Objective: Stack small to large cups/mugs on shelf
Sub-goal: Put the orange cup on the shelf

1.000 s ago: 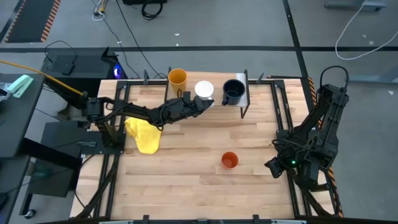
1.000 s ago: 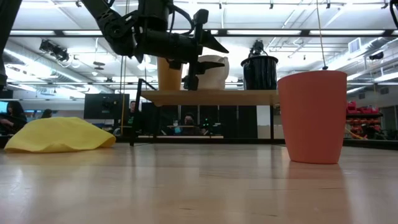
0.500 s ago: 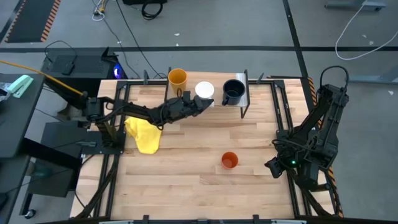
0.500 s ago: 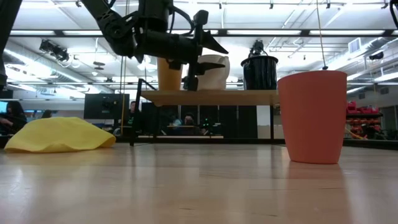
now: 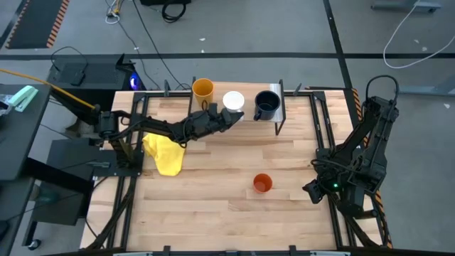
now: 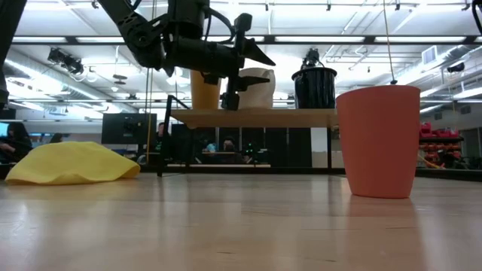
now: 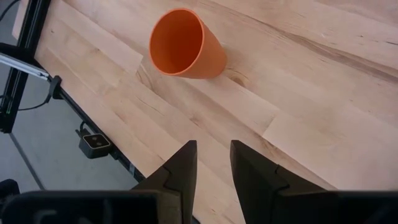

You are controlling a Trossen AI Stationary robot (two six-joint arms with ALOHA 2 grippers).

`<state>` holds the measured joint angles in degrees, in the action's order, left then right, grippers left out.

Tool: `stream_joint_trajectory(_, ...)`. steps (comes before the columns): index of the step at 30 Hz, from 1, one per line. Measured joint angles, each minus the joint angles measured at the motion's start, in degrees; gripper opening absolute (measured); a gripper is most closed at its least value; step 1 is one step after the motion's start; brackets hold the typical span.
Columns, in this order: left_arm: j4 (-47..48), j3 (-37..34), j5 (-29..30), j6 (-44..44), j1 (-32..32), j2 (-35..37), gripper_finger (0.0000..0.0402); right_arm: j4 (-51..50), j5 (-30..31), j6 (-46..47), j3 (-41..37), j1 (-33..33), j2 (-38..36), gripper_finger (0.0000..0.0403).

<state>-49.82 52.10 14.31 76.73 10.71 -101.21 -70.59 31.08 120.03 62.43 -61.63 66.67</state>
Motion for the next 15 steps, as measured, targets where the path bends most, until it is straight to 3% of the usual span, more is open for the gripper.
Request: stream_joint_trajectory(15, 1.15, -0.04, 0.00, 0.02, 0.12, 0.50, 0.0163, -0.02, -0.01, -0.20, 0.00, 0.00, -0.01, 0.0105)
